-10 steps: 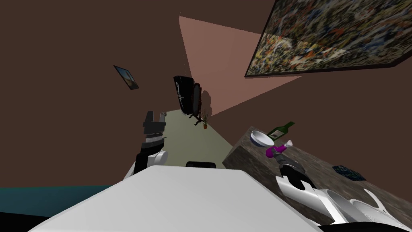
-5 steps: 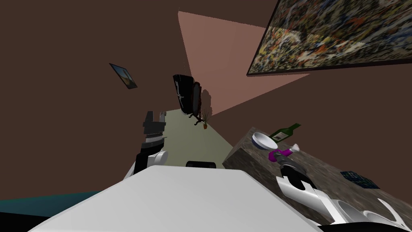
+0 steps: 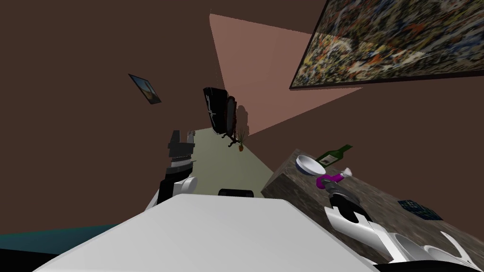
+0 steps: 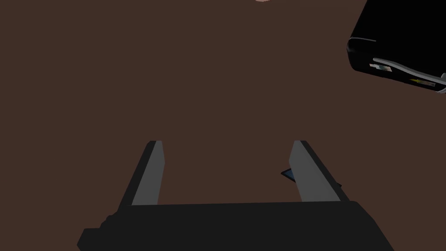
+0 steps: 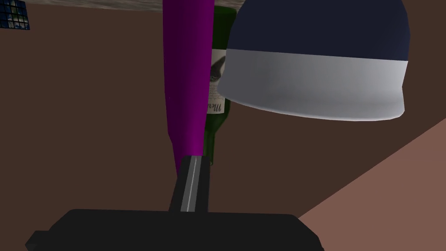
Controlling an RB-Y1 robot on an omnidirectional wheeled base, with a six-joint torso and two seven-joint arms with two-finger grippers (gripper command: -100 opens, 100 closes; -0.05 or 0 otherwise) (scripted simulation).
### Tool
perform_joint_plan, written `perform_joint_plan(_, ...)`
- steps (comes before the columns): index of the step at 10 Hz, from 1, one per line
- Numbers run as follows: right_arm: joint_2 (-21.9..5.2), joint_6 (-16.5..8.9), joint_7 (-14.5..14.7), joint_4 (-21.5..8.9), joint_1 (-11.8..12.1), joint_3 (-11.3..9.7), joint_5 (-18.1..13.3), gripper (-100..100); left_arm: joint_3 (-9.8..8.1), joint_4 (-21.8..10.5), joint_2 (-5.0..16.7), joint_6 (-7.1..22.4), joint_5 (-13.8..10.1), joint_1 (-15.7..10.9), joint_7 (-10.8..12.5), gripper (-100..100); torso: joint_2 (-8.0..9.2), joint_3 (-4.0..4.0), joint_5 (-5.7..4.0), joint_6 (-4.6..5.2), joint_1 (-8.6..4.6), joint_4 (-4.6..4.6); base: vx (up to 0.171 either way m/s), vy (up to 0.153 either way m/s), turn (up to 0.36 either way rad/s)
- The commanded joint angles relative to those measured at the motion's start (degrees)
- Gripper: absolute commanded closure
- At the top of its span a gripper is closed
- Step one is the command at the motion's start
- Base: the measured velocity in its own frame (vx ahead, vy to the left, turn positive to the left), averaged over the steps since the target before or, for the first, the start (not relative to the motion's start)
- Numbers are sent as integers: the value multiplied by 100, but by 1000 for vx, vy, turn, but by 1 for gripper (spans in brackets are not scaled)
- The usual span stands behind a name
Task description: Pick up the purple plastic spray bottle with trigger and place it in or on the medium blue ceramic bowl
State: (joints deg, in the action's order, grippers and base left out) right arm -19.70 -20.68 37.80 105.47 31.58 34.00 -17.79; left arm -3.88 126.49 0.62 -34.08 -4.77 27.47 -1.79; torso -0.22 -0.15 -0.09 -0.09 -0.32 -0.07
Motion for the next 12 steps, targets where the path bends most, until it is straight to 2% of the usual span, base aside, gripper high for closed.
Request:
perform_joint_plan(1,-59,-208,10,188,120,-7,142,-100,0,0,0,0,0,0,0,0,0,0,0,0,0,0,-1,-26,54)
perform_joint_plan(12,-372,-1341,36,1154,763,-70,942,-100,0,0,0,0,0,0,0,0,0,0,-4,0,-15,0,-2,-38,40)
